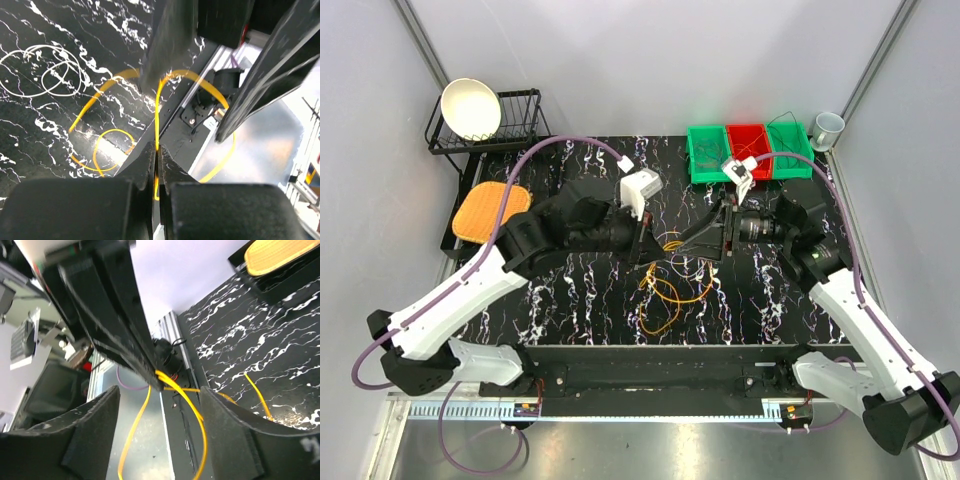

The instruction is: Untangle the cables

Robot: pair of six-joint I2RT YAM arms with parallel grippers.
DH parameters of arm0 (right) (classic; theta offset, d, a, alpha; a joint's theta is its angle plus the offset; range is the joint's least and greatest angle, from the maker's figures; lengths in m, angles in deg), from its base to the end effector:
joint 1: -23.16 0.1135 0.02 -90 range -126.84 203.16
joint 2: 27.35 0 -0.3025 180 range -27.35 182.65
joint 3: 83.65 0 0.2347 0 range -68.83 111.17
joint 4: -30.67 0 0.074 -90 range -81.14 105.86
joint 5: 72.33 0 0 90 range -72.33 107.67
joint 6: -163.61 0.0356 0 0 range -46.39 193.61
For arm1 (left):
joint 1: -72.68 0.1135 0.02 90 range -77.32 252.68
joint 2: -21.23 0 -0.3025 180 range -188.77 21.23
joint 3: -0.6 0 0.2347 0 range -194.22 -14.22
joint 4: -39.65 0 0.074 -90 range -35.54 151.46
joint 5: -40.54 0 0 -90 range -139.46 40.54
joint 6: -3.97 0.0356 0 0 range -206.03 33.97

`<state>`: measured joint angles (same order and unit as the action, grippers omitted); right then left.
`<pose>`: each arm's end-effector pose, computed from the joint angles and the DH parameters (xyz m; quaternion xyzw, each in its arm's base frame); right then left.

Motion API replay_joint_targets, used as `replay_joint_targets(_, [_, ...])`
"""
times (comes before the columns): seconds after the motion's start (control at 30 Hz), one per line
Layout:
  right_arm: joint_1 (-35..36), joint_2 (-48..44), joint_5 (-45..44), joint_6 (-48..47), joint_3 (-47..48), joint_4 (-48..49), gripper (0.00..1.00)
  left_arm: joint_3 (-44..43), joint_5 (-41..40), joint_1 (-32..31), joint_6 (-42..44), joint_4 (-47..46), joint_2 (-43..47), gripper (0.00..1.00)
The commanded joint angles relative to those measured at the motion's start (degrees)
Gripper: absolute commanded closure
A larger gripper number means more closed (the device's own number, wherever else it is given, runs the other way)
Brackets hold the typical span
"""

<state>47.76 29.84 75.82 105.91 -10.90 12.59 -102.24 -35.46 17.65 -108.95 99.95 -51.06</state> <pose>0.1464 0.1003 0.4266 -0.2928 0.6526 0.5966 0.3640 0.1215 -0.1888 0.4671 0.2962 0.8081 -0.3953 0.3210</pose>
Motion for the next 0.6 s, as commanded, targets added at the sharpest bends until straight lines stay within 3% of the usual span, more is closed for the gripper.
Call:
replay_joint_targets(0.0, [2.20, 0.29, 1.44, -3.73, 1.04, -1.03, 0.34, -0.30, 3.14, 1.41, -1.43, -3.92, 2.33, 1.00])
replay_joint_targets(0.27, [2.73, -0.50, -0.76, -4.08, 0.60, -0.95, 0.63, 0.31, 3.40, 2.99, -2.13, -4.27, 3.38, 1.00])
replay_joint_targets(0.37, [2.82, -0.41, -1.46, -3.82, 0.52, -0.69, 0.81, 0.75, 3.23, 3.17, -2.40, -4.45, 3.65, 1.00])
replay_joint_targets(0.4, [2.91, -0.59, -1.55, -3.82, 0.43, -0.34, 1.00, 0.93, 2.97, 3.26, -2.66, -4.54, 3.74, 1.00])
replay_joint_targets(0.43, [2.91, -0.85, -1.90, -4.08, 0.34, -0.16, 1.00, 1.10, 2.70, 3.43, -2.75, -4.54, 3.82, 0.90])
replay_joint_targets(0.5, [2.91, -2.16, -6.10, -4.43, 0.08, -0.94, 1.00, 1.19, 1.04, 3.78, -3.44, -4.19, 3.91, 0.46])
replay_joint_targets(0.53, [3.00, -2.60, -8.90, -5.65, 0.77, -2.26, 1.00, 1.28, 0.33, 4.31, -3.54, -3.06, 4.09, 0.02])
replay_joint_targets(0.57, [3.00, -2.87, -15.37, -6.36, 1.56, -4.10, 1.00, 1.45, -2.54, 4.49, -3.45, -2.17, 4.18, 0.01])
